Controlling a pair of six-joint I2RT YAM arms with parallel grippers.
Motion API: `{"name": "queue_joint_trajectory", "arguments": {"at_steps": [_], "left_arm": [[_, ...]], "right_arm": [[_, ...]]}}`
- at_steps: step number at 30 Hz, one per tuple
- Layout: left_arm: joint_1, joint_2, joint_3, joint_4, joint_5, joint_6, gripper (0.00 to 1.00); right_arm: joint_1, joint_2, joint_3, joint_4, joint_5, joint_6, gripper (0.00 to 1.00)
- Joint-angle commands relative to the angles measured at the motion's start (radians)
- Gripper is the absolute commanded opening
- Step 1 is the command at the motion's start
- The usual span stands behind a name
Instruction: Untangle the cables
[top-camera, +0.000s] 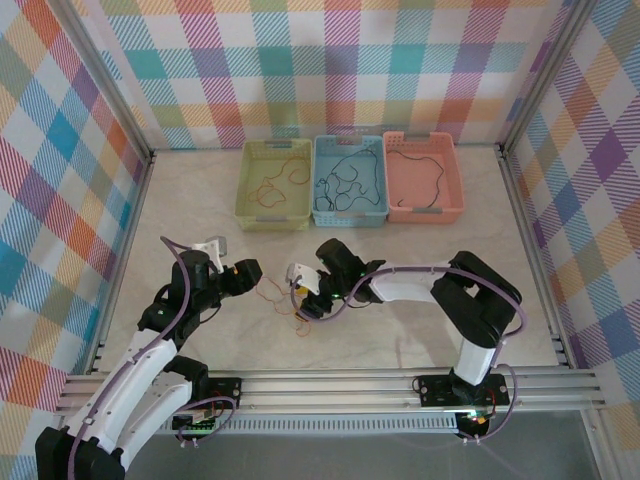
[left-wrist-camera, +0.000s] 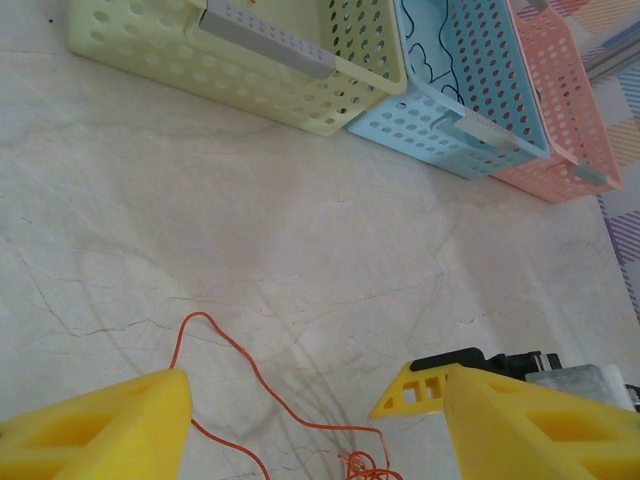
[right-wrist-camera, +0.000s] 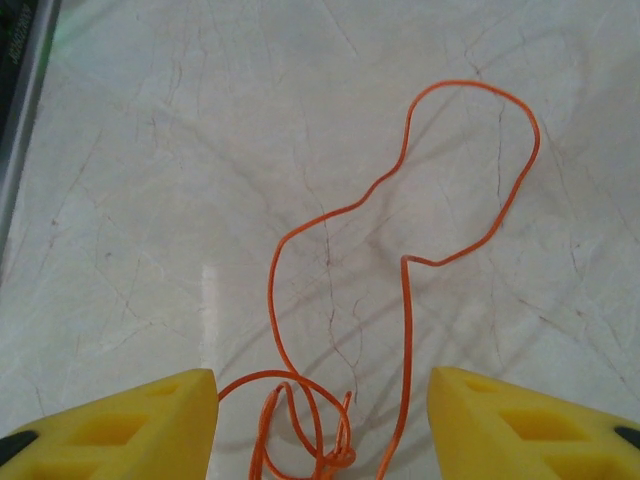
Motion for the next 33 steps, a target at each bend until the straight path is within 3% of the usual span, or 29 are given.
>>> {"name": "queue_joint_trajectory", "arguments": {"at_steps": [1,5,13,18,33], "left_arm": [[-0.008,-0.020,-0.013,0.009,-0.013,0.017,0.67],[-0.008,-0.024,-0.013,0.005,-0.015,0.016,0.68],[-0.008,-0.025,-0.012,0.003,-0.013,0.016,0.68],[-0.008,-0.023,-0.013,0.004,-0.008,0.014,0.68],[-0.008,-0.021,-0.019,0.018,0.013,0.011,0.68]], "right_arm": [[0.012,0.034,0.046,-0.073,0.009,-0.033,0.57],[0.015,0.044,0.056,-0.084,0.020,-0.035,0.52],[0.015,0.032,0.052,-0.076,0.013,-0.038,0.16],[0.015,-0.071,-0.067,0.108,0.068,-0.028,0.00],[-0.025,-0.320,-0.400,0.679,0.162,0.067,0.00]]}}
